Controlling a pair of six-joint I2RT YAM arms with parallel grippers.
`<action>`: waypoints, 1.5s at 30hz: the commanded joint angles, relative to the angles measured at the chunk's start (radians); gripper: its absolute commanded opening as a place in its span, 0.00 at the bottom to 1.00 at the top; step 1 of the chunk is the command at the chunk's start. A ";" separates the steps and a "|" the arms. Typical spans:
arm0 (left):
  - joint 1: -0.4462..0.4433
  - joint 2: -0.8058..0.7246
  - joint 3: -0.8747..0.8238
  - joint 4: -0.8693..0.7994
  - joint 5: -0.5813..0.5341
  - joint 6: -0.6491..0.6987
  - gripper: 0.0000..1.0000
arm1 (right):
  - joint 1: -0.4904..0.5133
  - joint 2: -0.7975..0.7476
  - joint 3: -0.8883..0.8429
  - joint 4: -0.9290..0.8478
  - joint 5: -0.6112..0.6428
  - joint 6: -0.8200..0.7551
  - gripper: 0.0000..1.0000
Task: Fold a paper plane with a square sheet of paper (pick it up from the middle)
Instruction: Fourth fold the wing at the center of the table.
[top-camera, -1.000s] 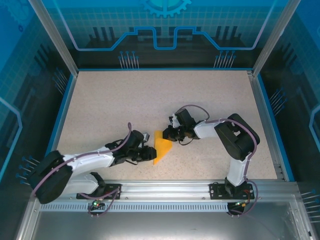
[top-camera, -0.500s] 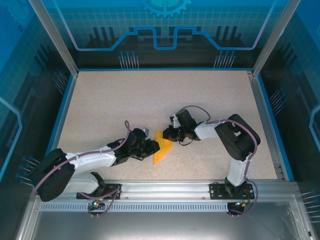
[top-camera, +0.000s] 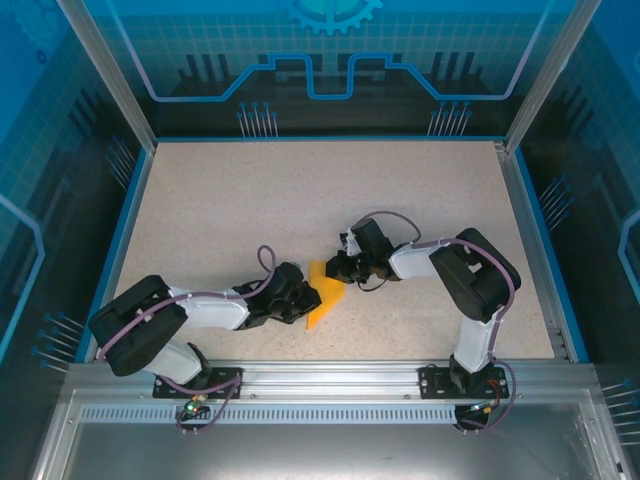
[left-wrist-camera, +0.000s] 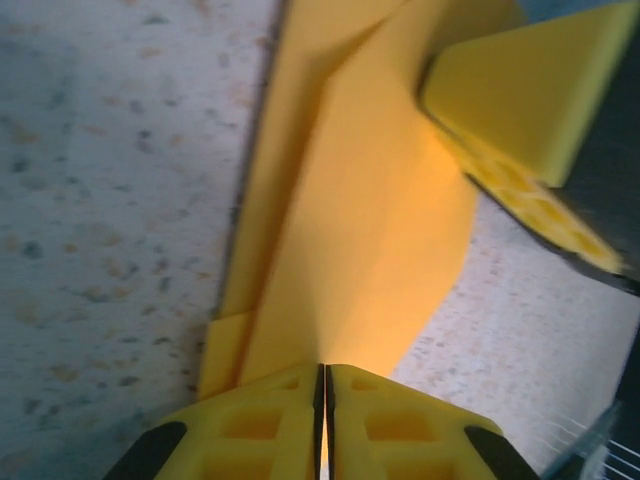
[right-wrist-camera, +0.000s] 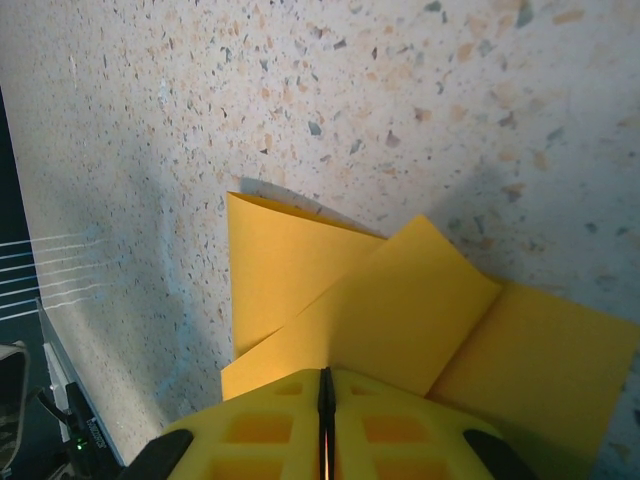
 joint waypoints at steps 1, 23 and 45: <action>-0.018 0.023 0.001 -0.076 -0.053 -0.015 0.11 | -0.018 -0.017 -0.010 -0.115 0.036 -0.042 0.11; -0.037 0.069 -0.012 -0.148 -0.076 0.028 0.07 | 0.025 -0.035 0.082 -0.145 0.003 -0.077 0.10; -0.045 0.090 -0.112 -0.150 -0.090 0.036 0.05 | -0.121 0.124 0.166 -0.157 0.046 -0.086 0.09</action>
